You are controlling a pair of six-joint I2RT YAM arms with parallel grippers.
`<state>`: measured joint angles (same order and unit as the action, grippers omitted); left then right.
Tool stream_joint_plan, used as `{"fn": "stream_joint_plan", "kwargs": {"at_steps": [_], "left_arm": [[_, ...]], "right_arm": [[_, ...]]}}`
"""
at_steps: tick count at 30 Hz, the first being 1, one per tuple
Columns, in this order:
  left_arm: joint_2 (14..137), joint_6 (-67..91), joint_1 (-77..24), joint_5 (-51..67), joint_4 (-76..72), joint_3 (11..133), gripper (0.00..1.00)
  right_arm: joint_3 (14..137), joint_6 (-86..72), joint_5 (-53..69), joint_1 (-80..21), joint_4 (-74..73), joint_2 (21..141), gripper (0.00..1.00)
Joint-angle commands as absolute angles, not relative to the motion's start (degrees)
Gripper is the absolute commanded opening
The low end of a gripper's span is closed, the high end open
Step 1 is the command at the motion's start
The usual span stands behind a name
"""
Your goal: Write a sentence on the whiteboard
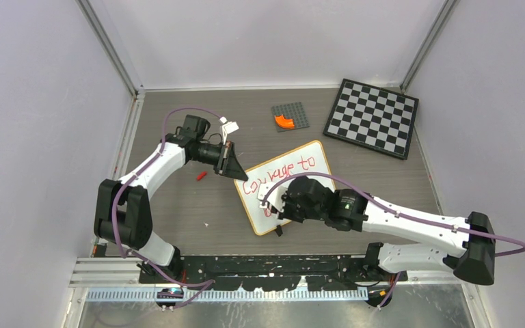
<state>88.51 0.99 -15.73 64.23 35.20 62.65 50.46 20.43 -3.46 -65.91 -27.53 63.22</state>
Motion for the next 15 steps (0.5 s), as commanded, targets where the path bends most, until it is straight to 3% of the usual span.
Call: {"fn": "stream_joint_plan", "kwargs": {"at_steps": [1, 15], "left_arm": [[90.09, 1.9, -15.73, 57.77, 36.17, 62.84, 0.0], [90.08, 1.79, -15.73, 57.66, 36.2, 62.62, 0.0]], "right_arm": [[49.83, 20.39, -4.55, -65.72, -27.24, 64.51, 0.0], [47.65, 21.06, -9.21, -65.69, -25.67, 66.95, 0.0]]}}
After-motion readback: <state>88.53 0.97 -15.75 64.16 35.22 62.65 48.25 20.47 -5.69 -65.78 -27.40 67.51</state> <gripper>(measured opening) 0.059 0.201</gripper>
